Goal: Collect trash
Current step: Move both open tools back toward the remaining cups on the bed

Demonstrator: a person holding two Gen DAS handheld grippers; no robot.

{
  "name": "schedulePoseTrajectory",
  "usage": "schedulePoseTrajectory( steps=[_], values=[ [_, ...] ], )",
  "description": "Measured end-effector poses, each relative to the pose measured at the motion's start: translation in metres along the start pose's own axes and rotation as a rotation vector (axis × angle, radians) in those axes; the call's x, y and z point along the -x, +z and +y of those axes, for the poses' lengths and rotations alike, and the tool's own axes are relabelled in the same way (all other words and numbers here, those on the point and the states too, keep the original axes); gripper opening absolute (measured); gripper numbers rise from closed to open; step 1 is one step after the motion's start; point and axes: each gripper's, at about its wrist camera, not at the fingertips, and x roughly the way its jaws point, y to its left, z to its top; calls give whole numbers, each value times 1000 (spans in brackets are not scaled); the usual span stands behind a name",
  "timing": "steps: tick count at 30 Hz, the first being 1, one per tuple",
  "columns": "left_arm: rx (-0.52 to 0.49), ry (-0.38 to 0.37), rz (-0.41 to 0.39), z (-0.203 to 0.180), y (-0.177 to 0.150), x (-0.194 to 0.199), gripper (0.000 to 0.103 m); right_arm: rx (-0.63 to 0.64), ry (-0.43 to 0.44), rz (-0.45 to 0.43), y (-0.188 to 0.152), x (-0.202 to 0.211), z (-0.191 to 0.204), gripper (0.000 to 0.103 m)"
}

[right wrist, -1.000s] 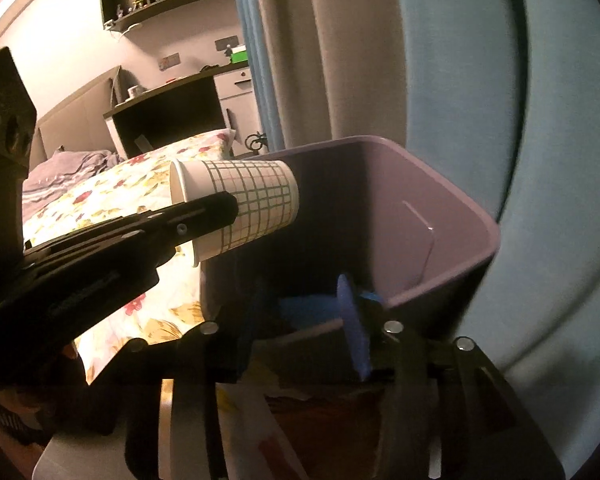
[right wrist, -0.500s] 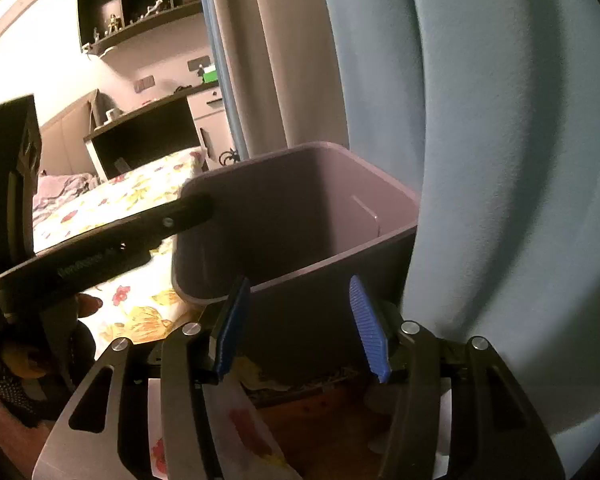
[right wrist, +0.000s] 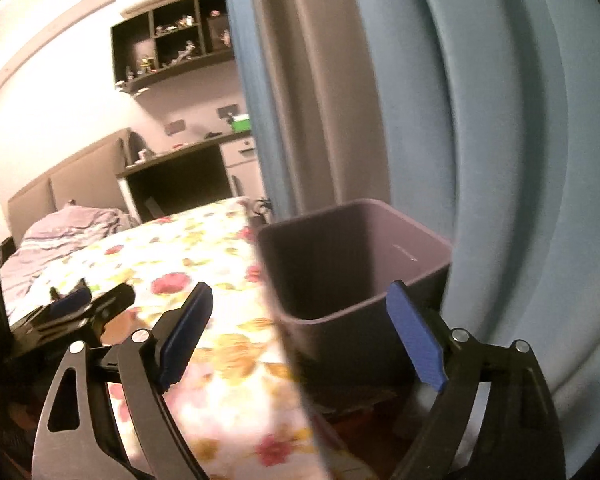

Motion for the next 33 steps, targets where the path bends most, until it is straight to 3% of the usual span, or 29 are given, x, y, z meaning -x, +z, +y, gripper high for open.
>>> schedulePoseTrajectory(
  steps=[17,23,33],
  values=[
    [182,365,-56,174,-56,134,97,180,236,50,-40,15,162,86],
    [267,414,-61,217,-67,157,97,245,279,84,-55,10,204,86],
    [315,433,-59,242,-76,165,97,294,285,132,-67,-13,241,86]
  ],
)
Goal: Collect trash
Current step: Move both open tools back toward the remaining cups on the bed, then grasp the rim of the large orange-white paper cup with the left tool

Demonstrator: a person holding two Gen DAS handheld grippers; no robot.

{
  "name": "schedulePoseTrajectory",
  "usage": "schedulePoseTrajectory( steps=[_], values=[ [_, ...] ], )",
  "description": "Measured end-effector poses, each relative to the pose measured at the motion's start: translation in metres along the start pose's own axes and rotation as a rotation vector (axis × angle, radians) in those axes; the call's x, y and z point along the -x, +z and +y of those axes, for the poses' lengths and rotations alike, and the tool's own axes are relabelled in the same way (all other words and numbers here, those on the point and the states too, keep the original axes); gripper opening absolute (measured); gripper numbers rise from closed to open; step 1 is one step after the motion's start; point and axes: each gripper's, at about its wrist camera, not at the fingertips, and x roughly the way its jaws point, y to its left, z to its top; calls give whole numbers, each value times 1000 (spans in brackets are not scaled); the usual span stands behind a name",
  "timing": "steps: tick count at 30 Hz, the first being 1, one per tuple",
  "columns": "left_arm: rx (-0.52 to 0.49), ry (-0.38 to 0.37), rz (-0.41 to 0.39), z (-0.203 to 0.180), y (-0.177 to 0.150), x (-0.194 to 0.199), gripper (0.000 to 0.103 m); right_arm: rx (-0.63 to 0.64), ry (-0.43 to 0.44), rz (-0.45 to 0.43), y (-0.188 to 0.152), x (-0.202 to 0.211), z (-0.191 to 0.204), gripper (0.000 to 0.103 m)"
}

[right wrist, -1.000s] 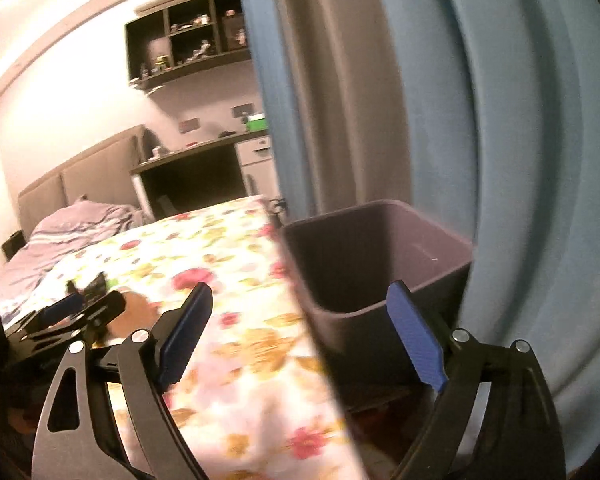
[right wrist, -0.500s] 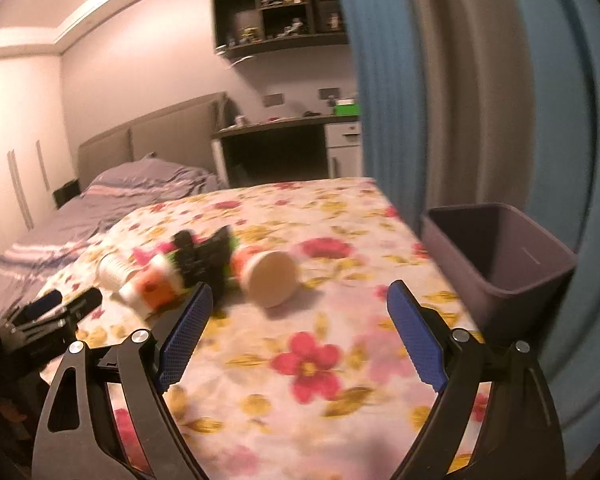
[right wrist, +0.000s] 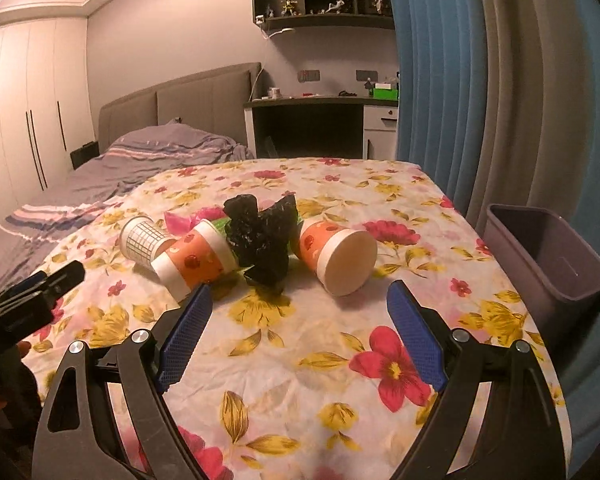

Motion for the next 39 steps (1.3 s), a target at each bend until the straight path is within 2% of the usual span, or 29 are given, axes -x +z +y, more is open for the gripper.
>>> schedulePoseTrajectory(
  steps=[13,21,28,32,36,39],
  values=[
    [9,-12,20,3,-2,-13,97,-28,-19,43,4,-32,-13,81],
    [-4,-37,46,-5,-3,-23,97,-94,9,104,10,-65,-29,62],
    [-29,-165,97,-25,5,-39,97,-147,52,144,15,-89,-39,47],
    [-65,-214,137,-37,8,-59,96,-161,74,155,16,-96,-41,38],
    [-5,-264,213,-33,7,-78,83,-166,94,162,15,-100,-44,29],
    [15,-291,245,-35,4,-85,67,-169,109,163,14,-100,-46,22]
  ],
)
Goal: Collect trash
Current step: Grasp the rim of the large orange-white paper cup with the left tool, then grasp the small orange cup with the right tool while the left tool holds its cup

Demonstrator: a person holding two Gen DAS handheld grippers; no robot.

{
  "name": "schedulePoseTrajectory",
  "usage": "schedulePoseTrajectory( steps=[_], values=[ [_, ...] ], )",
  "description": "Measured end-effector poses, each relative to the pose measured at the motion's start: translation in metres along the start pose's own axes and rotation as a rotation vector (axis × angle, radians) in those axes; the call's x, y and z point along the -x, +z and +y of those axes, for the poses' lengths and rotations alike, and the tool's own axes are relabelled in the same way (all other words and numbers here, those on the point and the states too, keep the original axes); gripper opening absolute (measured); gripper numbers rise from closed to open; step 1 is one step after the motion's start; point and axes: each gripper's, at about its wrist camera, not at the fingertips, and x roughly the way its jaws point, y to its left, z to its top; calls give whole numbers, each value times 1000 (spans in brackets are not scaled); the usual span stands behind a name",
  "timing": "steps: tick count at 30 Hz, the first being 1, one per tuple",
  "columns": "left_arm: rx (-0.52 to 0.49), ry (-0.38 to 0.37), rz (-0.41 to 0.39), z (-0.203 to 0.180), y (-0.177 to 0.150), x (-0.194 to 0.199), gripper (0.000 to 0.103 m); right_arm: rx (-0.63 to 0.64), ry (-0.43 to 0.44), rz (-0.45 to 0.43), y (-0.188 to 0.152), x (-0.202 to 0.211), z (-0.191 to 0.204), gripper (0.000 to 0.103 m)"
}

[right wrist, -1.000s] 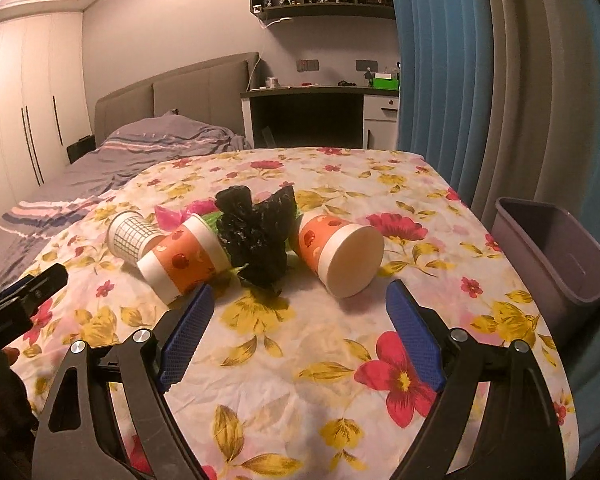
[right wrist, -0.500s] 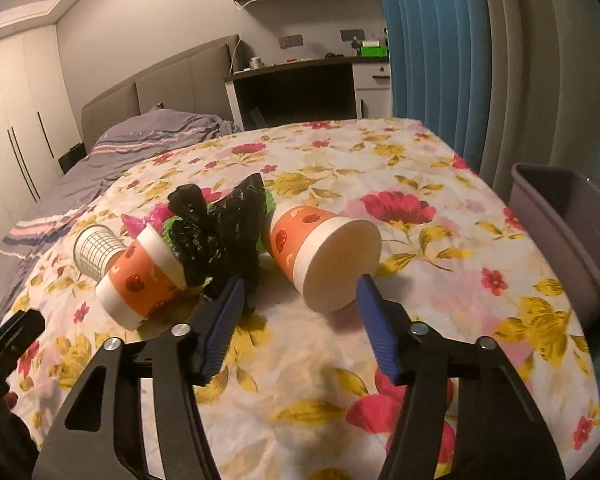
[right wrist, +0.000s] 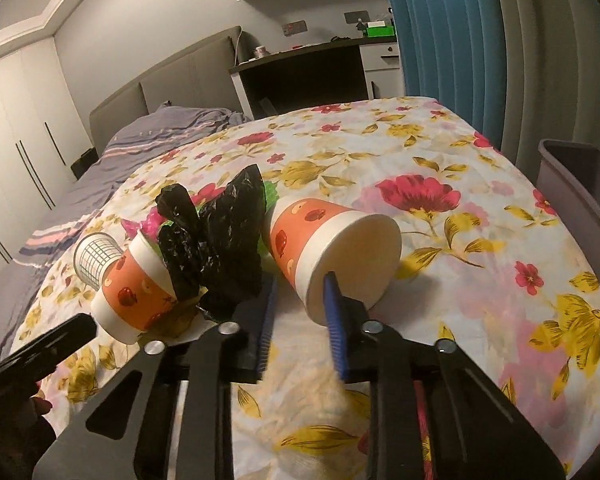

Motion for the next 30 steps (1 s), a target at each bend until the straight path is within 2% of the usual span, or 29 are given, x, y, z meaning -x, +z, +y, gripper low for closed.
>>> schedulePoseTrajectory(
  steps=[5,11,16,22,30],
  values=[
    [-34,-25,22,-12,-2,-7,42,0,8,-1,0,0,-1,14],
    [-43,-29,37,-16,-3,-12,23,1,15,-5,-2,3,-2,6],
    [-40,-32,44,-15,-3,-14,7,3,17,-8,-2,5,-2,4],
    [-55,-46,38,-22,-4,-13,2,4,22,-18,-2,11,-5,4],
    [-84,-49,-7,-31,-8,1,2,4,17,-50,-5,32,-13,4]
  ],
)
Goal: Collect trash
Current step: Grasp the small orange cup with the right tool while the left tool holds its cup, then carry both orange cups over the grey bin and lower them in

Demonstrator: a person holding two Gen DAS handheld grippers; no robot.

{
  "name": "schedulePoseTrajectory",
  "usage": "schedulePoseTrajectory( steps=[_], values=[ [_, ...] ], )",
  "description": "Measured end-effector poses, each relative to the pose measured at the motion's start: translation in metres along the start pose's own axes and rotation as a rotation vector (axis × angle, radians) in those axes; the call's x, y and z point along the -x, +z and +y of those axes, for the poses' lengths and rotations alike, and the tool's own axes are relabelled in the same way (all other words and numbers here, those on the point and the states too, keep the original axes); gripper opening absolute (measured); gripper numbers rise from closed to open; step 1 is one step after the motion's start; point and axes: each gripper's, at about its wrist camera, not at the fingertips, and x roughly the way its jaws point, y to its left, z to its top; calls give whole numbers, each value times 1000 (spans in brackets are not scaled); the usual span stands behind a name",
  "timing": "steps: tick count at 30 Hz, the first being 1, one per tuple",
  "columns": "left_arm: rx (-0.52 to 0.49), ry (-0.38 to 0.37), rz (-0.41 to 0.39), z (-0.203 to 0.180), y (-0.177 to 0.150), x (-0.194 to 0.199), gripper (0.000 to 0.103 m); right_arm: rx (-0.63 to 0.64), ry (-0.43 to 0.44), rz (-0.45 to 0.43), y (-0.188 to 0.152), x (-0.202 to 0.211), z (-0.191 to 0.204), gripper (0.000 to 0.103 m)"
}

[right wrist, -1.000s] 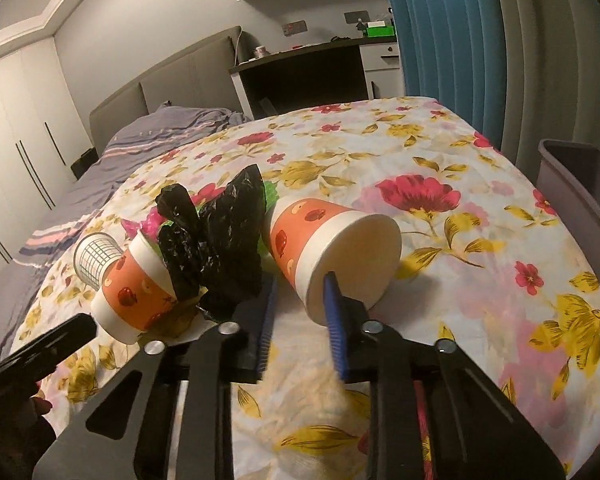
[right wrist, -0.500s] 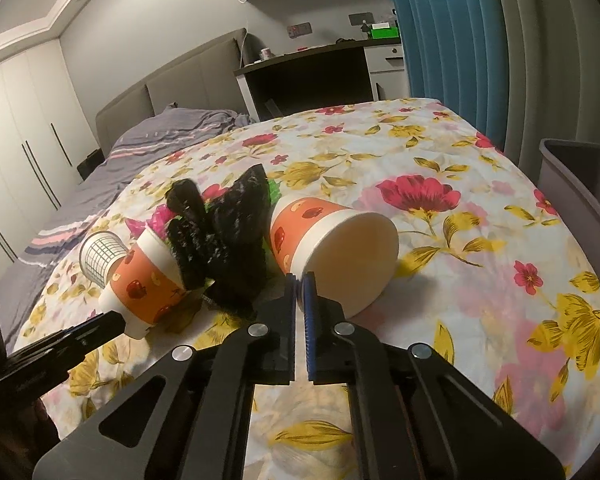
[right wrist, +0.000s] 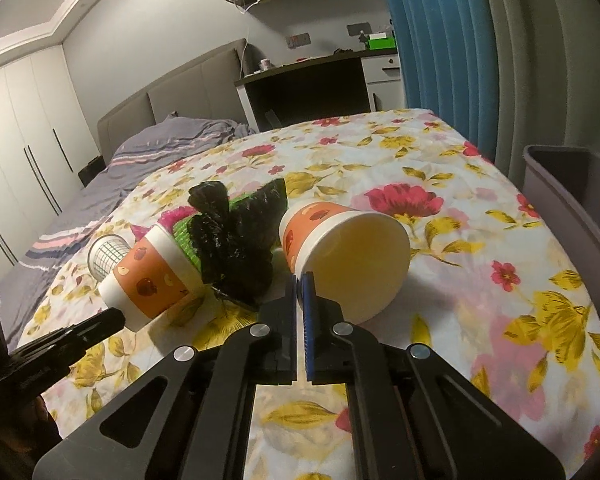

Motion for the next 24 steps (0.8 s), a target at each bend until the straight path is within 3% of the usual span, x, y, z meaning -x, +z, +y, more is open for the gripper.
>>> schedulePoseTrajectory(
  steps=[12,24],
  values=[
    [-11,16,-91,-10,-7,47,2,-6,-2,-60,-7,42,-12,4],
    [-64,-34,-123,-46,-5,60,2,-2,-9,-125,-11,83,-21,4]
  ],
)
